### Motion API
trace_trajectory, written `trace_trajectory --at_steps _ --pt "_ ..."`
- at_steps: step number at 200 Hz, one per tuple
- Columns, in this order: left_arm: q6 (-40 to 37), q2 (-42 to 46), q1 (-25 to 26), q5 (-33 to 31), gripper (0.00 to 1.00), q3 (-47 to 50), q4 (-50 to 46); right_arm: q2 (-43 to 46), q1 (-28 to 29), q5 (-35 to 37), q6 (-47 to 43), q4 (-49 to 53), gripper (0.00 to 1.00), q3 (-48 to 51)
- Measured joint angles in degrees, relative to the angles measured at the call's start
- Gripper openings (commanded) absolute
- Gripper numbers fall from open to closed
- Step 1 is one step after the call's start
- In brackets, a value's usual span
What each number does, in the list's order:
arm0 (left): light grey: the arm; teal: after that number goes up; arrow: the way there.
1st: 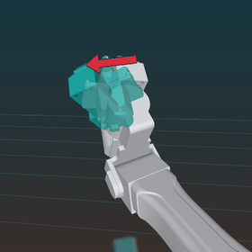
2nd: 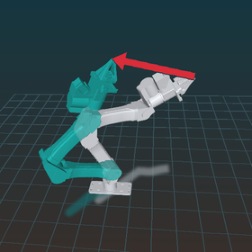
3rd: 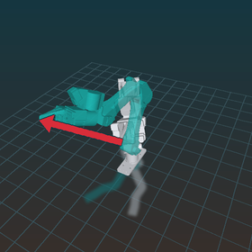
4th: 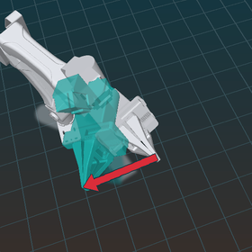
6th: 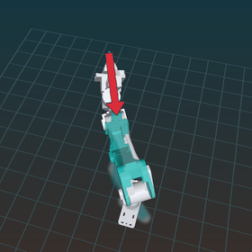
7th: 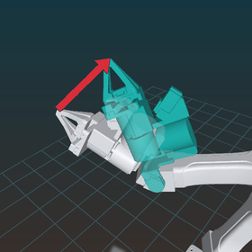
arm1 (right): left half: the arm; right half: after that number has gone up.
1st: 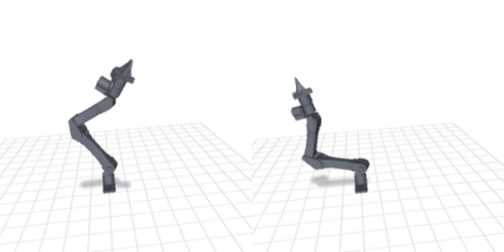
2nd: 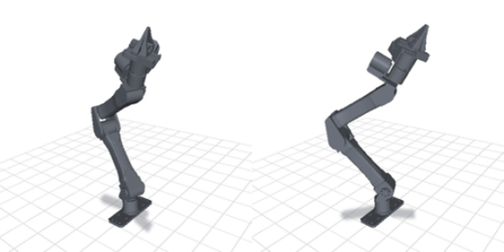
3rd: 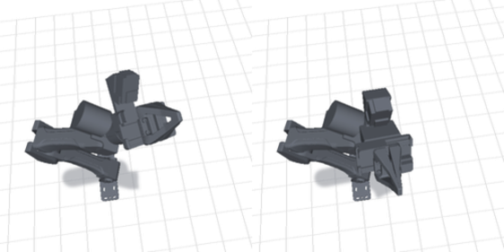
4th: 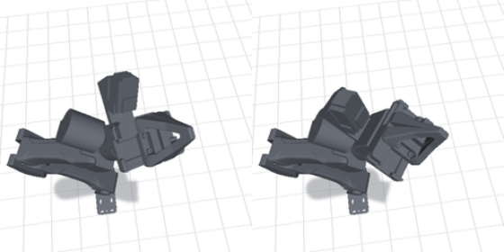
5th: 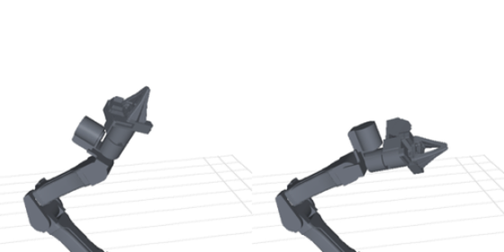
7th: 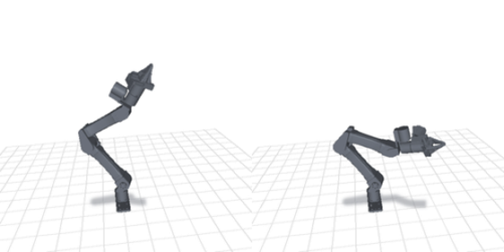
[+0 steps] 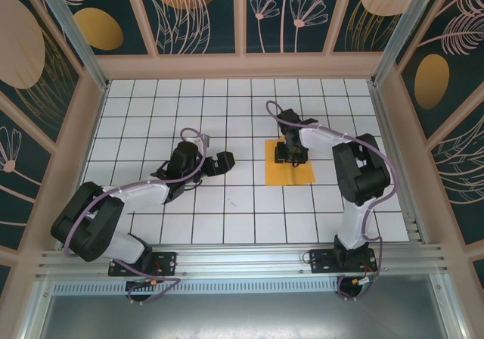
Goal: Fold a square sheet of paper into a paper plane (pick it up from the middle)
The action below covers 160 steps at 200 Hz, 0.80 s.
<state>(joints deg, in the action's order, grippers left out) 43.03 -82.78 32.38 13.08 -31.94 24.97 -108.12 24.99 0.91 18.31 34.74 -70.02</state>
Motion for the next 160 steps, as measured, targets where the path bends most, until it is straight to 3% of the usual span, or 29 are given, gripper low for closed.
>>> trace_trajectory --at_steps 65,160 --pt "2.8 2.7 0.0 -5.1 0.99 1.2 1.8 7.6 1.4 -11.5 0.5 -2.9 0.47 0.7" --pt "2.5 8.9 0.0 -12.6 0.98 1.6 0.9 10.8 4.3 -32.4 10.1 -20.3 0.47 6.8"
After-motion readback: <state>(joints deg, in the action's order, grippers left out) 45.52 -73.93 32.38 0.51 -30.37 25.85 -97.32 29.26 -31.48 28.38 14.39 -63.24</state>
